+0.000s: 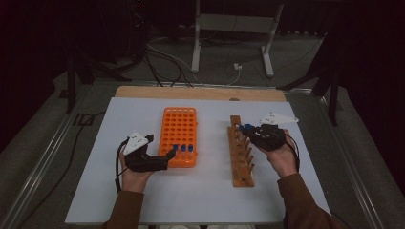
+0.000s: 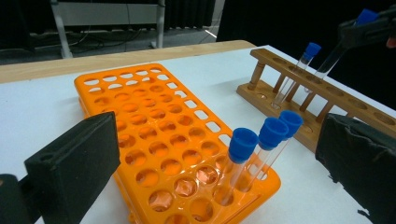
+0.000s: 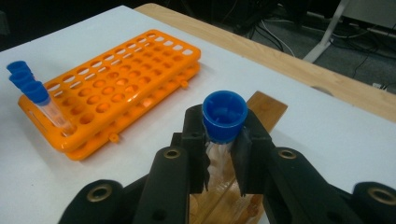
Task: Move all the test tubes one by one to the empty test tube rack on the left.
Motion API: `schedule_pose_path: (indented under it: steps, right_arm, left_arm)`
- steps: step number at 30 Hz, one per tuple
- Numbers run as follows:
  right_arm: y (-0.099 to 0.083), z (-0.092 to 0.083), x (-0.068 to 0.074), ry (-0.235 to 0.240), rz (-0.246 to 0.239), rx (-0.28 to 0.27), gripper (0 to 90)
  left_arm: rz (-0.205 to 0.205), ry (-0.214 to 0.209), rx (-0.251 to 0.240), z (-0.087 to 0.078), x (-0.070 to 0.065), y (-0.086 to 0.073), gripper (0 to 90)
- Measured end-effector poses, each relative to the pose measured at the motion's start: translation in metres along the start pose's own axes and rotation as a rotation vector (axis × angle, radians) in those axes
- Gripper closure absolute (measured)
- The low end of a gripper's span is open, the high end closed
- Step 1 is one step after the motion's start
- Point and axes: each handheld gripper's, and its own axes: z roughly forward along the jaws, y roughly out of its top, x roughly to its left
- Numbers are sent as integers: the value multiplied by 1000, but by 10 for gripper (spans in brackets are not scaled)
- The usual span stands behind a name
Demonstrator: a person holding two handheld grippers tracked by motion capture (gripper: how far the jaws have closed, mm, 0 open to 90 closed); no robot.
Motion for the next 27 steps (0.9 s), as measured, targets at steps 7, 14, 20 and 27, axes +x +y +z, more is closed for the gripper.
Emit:
schedule_pose_path:
  steps: [7,14,20,27]
  right_arm:
    - [11,-10,1,6,-18,-18,768]
    - [19,-17,4,21,-29,-42,768]
    - [25,-20,11,43,-40,-51,768]
    - [31,-19,21,70,-55,-46,768]
  left_arm:
    - [10,-1,-3,0,-3,2,9]
    - [25,-5,-3,2,-6,4,10]
    - [40,-9,-7,3,-10,8,10]
    - [48,-22,-3,5,-13,9,13]
